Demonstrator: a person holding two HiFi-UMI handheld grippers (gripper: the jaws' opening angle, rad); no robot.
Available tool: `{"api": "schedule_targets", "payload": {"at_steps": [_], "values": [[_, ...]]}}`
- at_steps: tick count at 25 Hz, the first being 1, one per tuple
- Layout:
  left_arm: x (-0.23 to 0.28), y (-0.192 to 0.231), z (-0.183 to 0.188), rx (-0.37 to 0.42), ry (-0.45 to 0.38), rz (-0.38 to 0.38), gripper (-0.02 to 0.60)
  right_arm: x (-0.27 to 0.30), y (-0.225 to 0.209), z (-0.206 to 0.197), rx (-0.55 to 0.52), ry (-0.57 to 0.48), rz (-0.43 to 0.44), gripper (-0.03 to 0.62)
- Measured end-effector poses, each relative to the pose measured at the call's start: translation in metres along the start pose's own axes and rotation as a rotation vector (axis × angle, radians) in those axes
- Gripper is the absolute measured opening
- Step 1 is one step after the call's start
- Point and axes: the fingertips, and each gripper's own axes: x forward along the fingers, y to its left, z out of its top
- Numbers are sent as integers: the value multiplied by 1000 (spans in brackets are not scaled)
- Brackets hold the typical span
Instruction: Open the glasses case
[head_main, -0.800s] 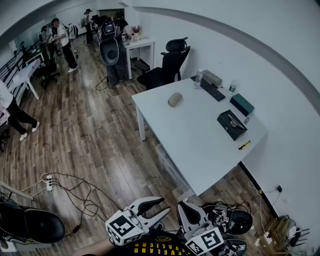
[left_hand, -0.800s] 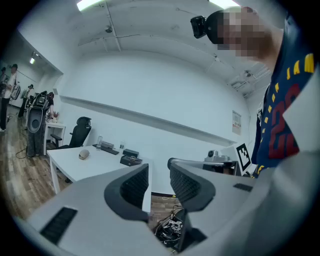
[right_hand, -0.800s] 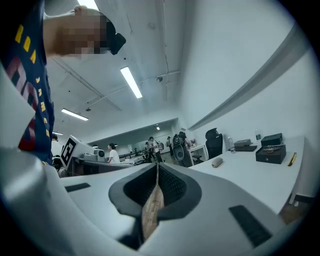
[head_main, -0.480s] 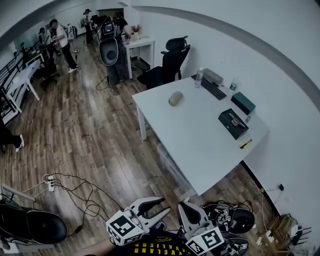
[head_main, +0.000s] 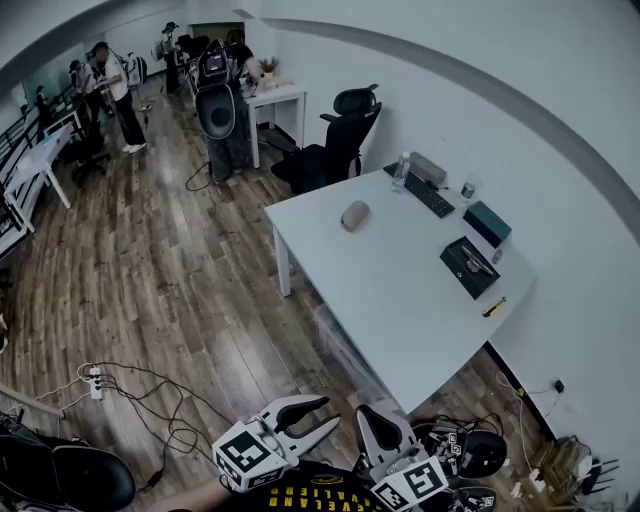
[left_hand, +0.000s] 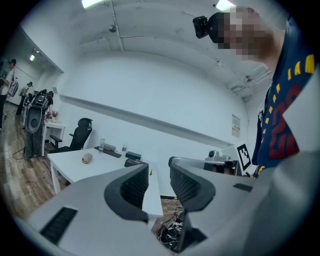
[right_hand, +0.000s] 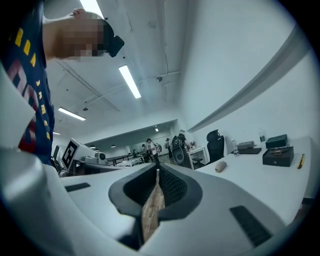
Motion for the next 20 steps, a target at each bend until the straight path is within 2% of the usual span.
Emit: {"api": "schedule_targets", "payload": {"at_steps": [11,20], "values": [[-45,96,23,-75,-83,-2,146,97,29,-5,-52,77,-2,25],[-71,138,19,-161,-99,16,145,141,44,-17,-49,139,10,25]]}}
